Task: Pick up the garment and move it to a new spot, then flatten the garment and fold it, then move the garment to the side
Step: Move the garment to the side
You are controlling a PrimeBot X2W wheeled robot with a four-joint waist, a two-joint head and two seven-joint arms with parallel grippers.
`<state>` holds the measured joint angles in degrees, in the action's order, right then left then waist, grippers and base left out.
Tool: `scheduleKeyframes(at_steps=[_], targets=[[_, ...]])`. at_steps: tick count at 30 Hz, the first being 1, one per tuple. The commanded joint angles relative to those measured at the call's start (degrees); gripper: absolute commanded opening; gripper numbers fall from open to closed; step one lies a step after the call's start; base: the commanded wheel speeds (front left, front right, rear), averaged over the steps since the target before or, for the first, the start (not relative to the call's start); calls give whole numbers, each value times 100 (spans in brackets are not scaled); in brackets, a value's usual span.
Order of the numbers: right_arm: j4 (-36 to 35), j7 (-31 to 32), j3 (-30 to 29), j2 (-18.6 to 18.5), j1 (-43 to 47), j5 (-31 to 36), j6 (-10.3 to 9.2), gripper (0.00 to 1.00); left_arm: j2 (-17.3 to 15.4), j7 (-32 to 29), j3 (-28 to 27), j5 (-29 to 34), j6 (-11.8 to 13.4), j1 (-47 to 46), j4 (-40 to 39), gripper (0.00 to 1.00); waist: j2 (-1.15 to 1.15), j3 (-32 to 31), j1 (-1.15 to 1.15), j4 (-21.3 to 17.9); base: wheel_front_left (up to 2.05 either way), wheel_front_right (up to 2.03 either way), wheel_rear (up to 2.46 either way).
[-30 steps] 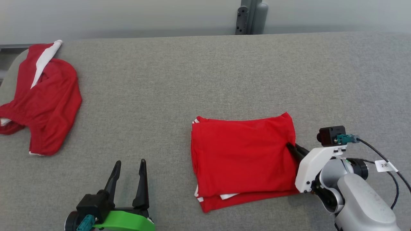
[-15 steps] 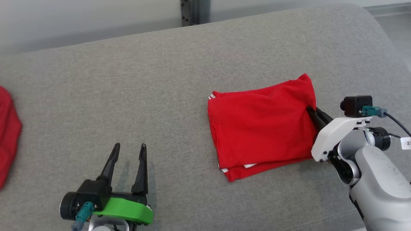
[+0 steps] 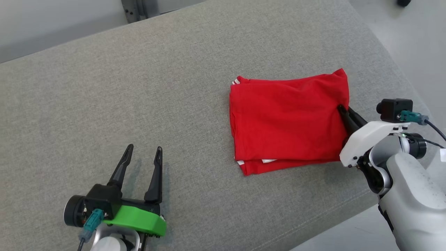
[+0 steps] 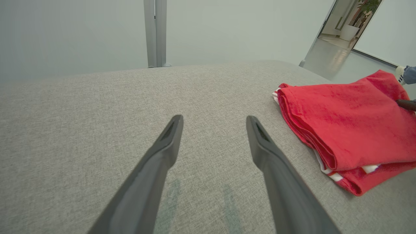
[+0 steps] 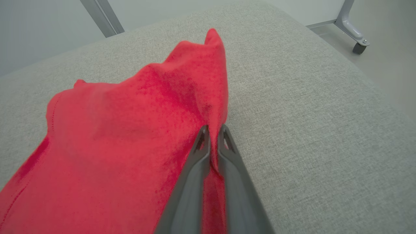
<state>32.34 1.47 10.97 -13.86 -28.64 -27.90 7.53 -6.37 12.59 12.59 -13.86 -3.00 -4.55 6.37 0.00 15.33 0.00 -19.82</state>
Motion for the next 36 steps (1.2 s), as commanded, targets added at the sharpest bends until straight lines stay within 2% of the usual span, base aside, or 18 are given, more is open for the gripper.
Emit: scheduleKeyframes(at_steps=[1,8,15,20,29,34,35,36], targets=[[33,-53,-8,11,-124,9,-8,0,-65,-20,-9,27,24,-93,-17,100,0,107,0,-66,0,0,0],[213,-158,4,20,-584,173,-8,0,-94,2,-26,25,90,-170,-129,100,0,240,0,183,0,0,0],[726,-288,-327,-101,-1409,266,-8,0,-159,8,-37,50,122,-302,-251,100,0,486,0,487,0,0,0],[1180,-398,-700,-326,-1908,353,-8,0,-219,-32,-36,79,146,-388,-369,100,0,689,0,673,0,0,0],[2021,-765,-1522,-982,-2457,752,-8,0,-328,-175,64,177,135,-567,-677,100,0,1072,0,1004,0,0,0],[2433,-1023,-1755,-1105,-2684,1013,-8,0,-386,-276,119,220,162,-628,-805,100,0,1220,0,1114,0,0,0],[2532,-1085,-1805,-1122,-2728,1086,-8,33,-391,-279,128,225,166,-629,-820,100,0,1238,0,1126,0,0,0],[2615,-1143,-1844,-1124,-2753,1159,-8,49,-392,-289,142,231,173,-628,-833,100,0,1248,0,1138,0,0,0]])
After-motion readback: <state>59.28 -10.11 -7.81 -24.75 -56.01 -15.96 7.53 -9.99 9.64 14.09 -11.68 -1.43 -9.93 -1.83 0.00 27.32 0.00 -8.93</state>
